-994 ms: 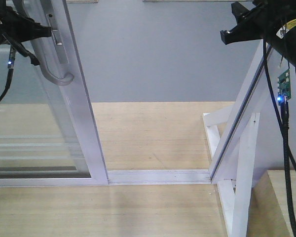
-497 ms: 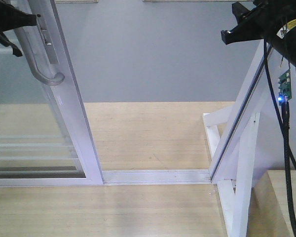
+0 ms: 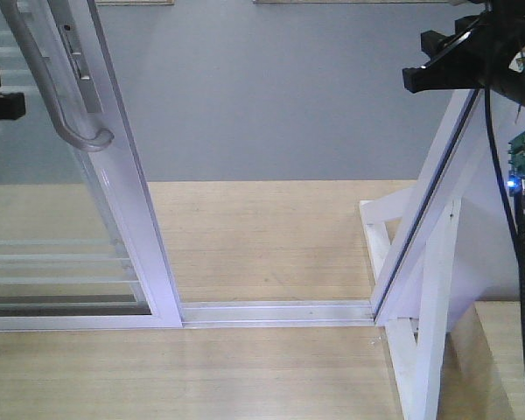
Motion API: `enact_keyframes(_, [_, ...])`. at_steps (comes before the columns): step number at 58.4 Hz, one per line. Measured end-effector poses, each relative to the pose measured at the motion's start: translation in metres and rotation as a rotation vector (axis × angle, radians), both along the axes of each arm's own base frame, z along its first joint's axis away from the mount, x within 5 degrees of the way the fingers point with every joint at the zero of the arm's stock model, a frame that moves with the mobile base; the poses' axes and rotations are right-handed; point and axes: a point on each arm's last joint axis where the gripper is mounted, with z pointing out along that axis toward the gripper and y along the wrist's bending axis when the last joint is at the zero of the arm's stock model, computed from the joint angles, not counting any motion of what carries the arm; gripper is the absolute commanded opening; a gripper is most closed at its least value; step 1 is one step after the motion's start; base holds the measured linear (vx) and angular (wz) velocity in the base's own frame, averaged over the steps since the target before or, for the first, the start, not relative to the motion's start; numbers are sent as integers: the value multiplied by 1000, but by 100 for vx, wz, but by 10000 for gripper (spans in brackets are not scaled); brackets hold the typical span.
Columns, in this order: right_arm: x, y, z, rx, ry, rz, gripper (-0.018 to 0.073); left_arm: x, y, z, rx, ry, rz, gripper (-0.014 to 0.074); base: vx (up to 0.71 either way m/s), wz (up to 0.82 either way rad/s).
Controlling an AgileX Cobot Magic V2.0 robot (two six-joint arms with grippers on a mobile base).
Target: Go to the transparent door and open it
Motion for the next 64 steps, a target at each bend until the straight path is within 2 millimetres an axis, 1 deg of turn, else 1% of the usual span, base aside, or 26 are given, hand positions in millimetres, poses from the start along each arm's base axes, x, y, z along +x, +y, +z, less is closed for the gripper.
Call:
enact_keyframes(4, [-13, -2, 6, 20, 11, -10, 263, -15, 1, -6, 0, 5, 0, 229, 0, 0])
enact_keyframes(10, [-42, -7, 11, 60, 8, -23, 229, -40, 2, -14, 0, 6, 0, 199, 0, 0])
enact_keyframes(11, [-46, -8, 11, 68, 7, -26, 226, -43, 2, -13, 0, 0, 0, 195, 0, 0])
enact_keyframes(16, [-77, -13, 9, 86, -3, -31, 212, -66, 4, -18, 0, -4, 2, 172, 0, 0])
enact_keyframes(19, [-100, -17, 10, 96, -28, -32, 204, -80, 5, -19, 0, -13, 3, 155, 0, 0])
enact_keyframes(20, [-106, -18, 8, 95, -26, -32, 202, -83, 5, -19, 0, -10, 4, 150, 0, 0])
enact_keyframes(21, [-114, -19, 10, 98, -41, -32, 197, -89, 5, -19, 0, -18, 4, 143, 0, 0])
enact_keyframes(22, [-119, -20, 7, 98, -40, -32, 193, -92, 5, -20, 0, -16, 5, 139, 0, 0])
enact_keyframes(25, [-141, -24, 7, 105, -71, -32, 170, -107, 6, -20, -1, -30, 6, 118, 0, 0])
enact_keyframes(31, [-183, -31, 0, 114, -111, -35, 86, -133, 8, -23, -1, -46, 10, 62, 0, 0])
enact_keyframes(37, [-216, -36, -11, 123, -140, -38, -16, -155, 9, -28, -3, -70, 13, -10, 0, 0])
enact_keyframes(39, [-224, -38, -16, 124, -146, -39, -14, -161, 10, -29, -3, -79, 14, -9, 0, 0])
enact_keyframes(45, [-242, -41, -28, 127, -156, -41, -10, -176, 10, -35, -13, -107, 13, -9, 0, 0])
enact_keyframes(50, [-249, -42, -33, 126, -151, -44, -9, -182, 10, -41, -42, -113, 11, -8, 0, 0])
enact_keyframes(64, [-252, -43, -35, 124, -140, -46, -9, -183, 6, -60, -140, -58, 3, -8, 0, 0])
